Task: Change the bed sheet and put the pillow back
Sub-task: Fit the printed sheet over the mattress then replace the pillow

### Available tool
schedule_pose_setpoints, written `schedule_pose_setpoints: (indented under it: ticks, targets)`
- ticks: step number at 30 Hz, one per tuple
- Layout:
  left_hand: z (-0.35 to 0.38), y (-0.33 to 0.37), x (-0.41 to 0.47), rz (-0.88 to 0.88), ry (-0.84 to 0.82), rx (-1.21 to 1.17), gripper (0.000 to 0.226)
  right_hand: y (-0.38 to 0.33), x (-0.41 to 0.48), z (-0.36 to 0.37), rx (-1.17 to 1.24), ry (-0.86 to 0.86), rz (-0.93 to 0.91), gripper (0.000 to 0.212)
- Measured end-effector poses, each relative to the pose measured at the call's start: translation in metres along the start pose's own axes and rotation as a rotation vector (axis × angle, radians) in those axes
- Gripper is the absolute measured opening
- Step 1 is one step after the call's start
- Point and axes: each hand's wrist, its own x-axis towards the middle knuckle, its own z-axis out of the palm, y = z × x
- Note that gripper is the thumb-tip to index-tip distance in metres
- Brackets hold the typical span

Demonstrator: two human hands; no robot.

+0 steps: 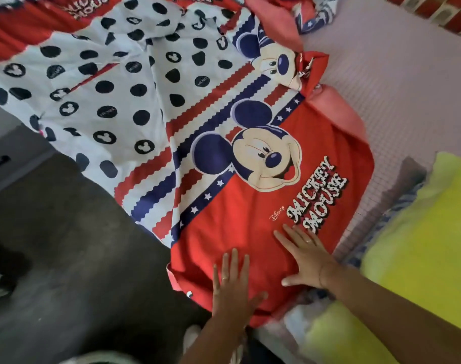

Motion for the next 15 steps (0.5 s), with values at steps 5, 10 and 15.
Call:
schedule_pose_setpoints:
  ticks: [5,10,15]
  targets:
    - [0.025,0.014,-0.017,-0.022,0.059,0.036,0.109,0.003,-0.005,0.024,-0.11,0.004,-0.06,0.126]
    - [0.051,0.04,-0.032,-0.083,0.084,0.024,0.133,0.012,-0.001,0.027,-0.216,-0.016,-0.153,0.129]
    - [0.065,0.056,-0.038,-0.103,0.176,0.026,0.125,0.02,-0.002,0.033,-0.261,-0.015,-0.245,0.125]
